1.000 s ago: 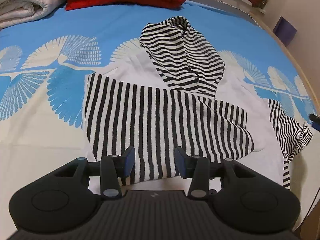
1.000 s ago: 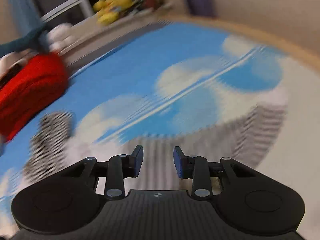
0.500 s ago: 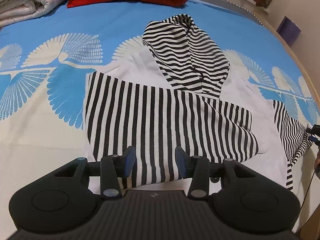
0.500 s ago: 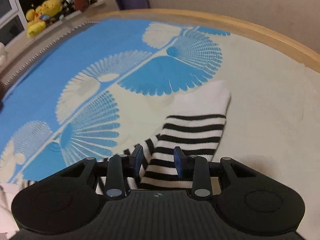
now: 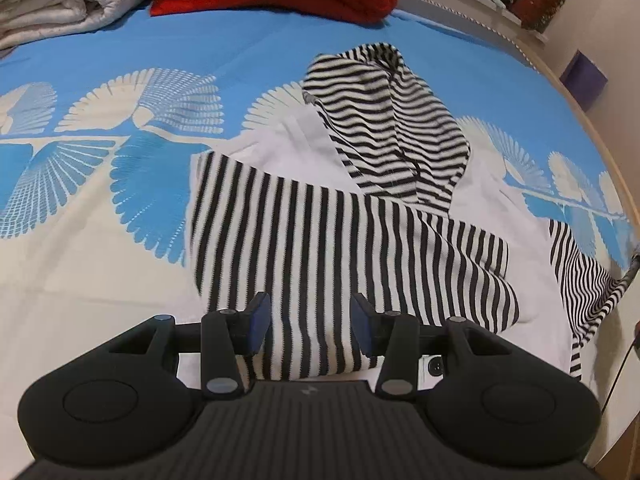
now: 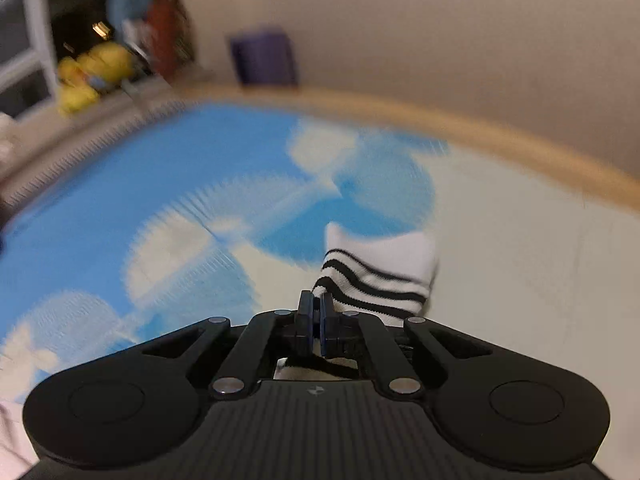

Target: Fold small clothes

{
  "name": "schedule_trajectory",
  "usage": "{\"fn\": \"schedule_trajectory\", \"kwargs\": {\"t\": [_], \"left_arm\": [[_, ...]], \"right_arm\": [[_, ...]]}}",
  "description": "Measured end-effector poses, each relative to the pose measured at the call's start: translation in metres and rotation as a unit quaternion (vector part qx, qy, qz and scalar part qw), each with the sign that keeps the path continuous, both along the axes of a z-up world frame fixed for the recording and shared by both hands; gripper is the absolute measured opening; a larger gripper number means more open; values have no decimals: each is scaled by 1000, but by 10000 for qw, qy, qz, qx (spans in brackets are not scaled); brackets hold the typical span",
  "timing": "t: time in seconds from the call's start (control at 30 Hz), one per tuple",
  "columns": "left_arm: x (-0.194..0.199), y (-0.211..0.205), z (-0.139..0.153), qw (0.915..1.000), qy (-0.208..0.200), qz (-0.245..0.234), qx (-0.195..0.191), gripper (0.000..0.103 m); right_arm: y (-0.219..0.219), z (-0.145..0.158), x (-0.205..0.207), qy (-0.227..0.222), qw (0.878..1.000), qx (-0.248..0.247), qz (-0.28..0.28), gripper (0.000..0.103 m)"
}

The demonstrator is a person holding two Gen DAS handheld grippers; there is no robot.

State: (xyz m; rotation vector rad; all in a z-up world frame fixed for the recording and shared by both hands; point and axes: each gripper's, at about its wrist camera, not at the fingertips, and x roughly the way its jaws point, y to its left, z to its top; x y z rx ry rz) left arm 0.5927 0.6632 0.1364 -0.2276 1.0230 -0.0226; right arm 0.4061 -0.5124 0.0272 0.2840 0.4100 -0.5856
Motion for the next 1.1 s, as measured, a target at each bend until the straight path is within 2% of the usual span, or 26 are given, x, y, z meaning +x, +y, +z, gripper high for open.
{"fn": "schedule_trajectory", "kwargs": {"t": [0.07, 0.17, 0.2, 0.27, 0.3, 0.33, 0.37, 0.4, 0.43, 0.47, 0.53, 0.57, 0.63, 0.7, 0.8, 0.87, 0.97, 1.07, 1.1], "left_arm": [[-1, 18, -6, 9999, -35, 116, -57, 48], [-13, 40, -17, 9993, -98, 323, -189, 48], [-13, 49, -19, 9989, -121, 399, -231, 48], [-9, 74, -24, 9977, -149, 577, -326, 48], [-7, 86, -27, 9971, -156, 648, -373, 48], [-9, 91, -29, 9965, -161, 709, -422, 48], [-8, 102, -31, 9958, -166, 773, -470, 48], [-10, 106, -30, 9953, -164, 817, -496, 48], [-9, 115, -33, 9946, -157, 878, -522, 48], [-12, 118, -34, 9940, -149, 938, -545, 48], [-18, 128, -38, 9930, -138, 1018, -588, 48], [-16, 134, -43, 9927, -112, 1045, -594, 48], [-17, 132, -46, 9924, -16, 1074, -603, 48], [-15, 133, -55, 9919, 95, 1066, -680, 48], [-12, 125, -64, 9910, 214, 1007, -857, 48], [-7, 121, -73, 9899, 320, 968, -986, 48], [0, 119, -93, 9875, 566, 1002, -1079, 48], [7, 113, -111, 9843, 844, 1069, -1119, 45], [8, 113, -116, 9837, 904, 1066, -1133, 39]], "right_arm": [[35, 23, -6, -468, 9972, -355, 460, 2], [112, 61, -25, -1323, 9761, -553, 1634, 2], [134, 69, -31, -1502, 9664, -477, 2029, 2], [180, 79, -43, -1759, 9377, -182, 2992, 2], [210, 80, -48, -1751, 9157, 127, 3614, 2], [228, 78, -50, -1615, 8978, 398, 4079, 7], [255, 69, -49, -1167, 8678, 919, 4742, 8], [273, 59, -47, -684, 8469, 1292, 5113, 19], [289, 46, -46, -150, 8333, 1535, 5309, 27], [307, 28, -50, 470, 8281, 1611, 5349, 28], [321, 5, -58, 1231, 8350, 1417, 5173, 28], [321, -1, -59, 1384, 8399, 1360, 5068, 28], [307, -10, -61, 1312, 8618, 1427, 4687, 35], [289, -17, -55, 1250, 8871, 1487, 4187, 36], [271, -31, -39, 1452, 9139, 1464, 3495, 36], [257, -46, -30, 1772, 9208, 1437, 3162, 36], [238, -71, -18, 2322, 9232, 1515, 2662, 36], [228, -71, -18, 2287, 9219, 1809, 2551, 36], [229, -68, -19, 2256, 9225, 1752, 2595, 39]]}}
